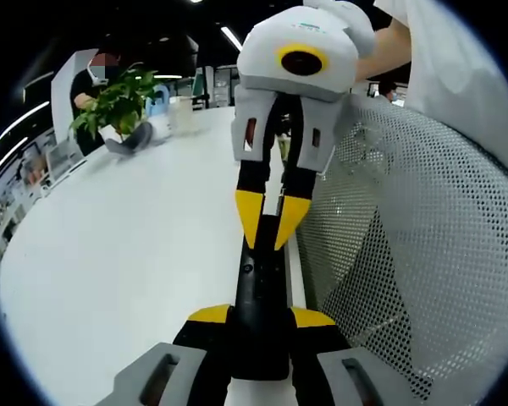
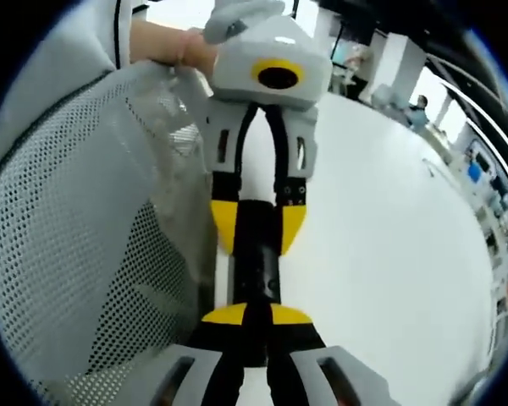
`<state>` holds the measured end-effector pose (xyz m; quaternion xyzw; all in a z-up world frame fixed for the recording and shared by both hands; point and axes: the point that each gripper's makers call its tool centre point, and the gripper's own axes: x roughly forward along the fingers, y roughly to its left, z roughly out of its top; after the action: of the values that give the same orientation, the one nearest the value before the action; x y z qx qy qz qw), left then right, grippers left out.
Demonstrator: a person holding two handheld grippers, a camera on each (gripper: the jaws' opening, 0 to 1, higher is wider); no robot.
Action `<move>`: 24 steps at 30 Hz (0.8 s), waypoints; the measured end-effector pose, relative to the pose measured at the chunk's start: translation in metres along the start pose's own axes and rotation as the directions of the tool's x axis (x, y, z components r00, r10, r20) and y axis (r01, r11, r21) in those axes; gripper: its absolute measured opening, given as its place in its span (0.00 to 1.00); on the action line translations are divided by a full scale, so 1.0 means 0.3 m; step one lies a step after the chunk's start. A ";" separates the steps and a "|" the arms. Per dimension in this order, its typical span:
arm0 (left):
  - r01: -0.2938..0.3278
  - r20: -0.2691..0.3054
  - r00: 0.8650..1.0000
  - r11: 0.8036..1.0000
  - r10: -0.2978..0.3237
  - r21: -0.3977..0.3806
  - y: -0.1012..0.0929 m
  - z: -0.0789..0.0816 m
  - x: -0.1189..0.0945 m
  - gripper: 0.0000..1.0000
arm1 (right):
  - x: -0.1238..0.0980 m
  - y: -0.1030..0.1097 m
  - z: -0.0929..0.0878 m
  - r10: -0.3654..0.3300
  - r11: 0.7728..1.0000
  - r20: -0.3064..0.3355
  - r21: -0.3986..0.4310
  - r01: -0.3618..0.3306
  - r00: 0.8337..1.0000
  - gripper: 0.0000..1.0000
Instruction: Press the specified remote control buttons in sequence, fully releasing each button before pressing the next.
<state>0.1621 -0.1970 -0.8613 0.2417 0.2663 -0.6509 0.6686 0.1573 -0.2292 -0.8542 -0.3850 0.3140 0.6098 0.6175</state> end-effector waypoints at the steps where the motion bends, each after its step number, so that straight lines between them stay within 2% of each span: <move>1: 0.000 0.000 1.000 1.000 0.000 0.000 0.000 0.000 0.000 0.25 | 0.000 0.000 -0.003 0.021 0.999 -0.017 0.035 -0.021 1.000 0.05; 3: 0.001 0.001 1.000 1.000 -0.001 -0.002 0.000 0.000 0.000 0.25 | 0.002 -0.004 -0.006 0.056 0.995 -0.055 0.090 -0.051 0.997 0.04; 7: 0.001 0.003 1.000 1.000 -0.001 -0.007 0.001 0.001 0.000 0.25 | 0.008 -0.005 -0.006 0.104 0.992 -0.139 0.085 -0.093 0.985 0.04; 9: 0.001 0.003 1.000 1.000 -0.001 -0.007 0.001 0.001 0.000 0.25 | 0.011 -0.005 -0.005 0.112 0.990 -0.173 0.108 -0.094 0.979 0.04; 11: 0.001 0.003 1.000 1.000 -0.001 -0.007 0.001 0.001 0.001 0.25 | 0.013 -0.003 -0.007 0.108 0.993 -0.205 0.063 -0.097 0.973 0.04; 14: 0.001 0.002 1.000 1.000 -0.001 -0.001 0.001 0.001 0.003 0.25 | 0.014 0.000 -0.010 0.095 0.994 -0.208 0.067 -0.083 0.973 0.04; 19: 0.002 0.001 1.000 1.000 -0.002 0.002 0.002 0.002 0.003 0.25 | 0.007 -0.004 -0.015 0.074 0.996 -0.148 0.061 -0.066 0.986 0.05; 22: 0.002 0.001 1.000 1.000 -0.002 0.003 0.001 0.003 0.004 0.25 | 0.004 -0.005 -0.005 0.052 0.995 -0.040 0.087 -0.049 0.998 0.04; 24: 0.000 0.001 1.000 1.000 0.000 0.001 0.001 0.003 0.004 0.25 | -0.001 -0.004 -0.004 0.021 0.995 0.026 0.092 -0.023 0.999 0.04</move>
<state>0.1626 -0.1983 -0.8614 0.2418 0.2656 -0.6511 0.6686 0.1585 -0.2304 -0.8545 -0.3450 0.3384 0.6060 0.6318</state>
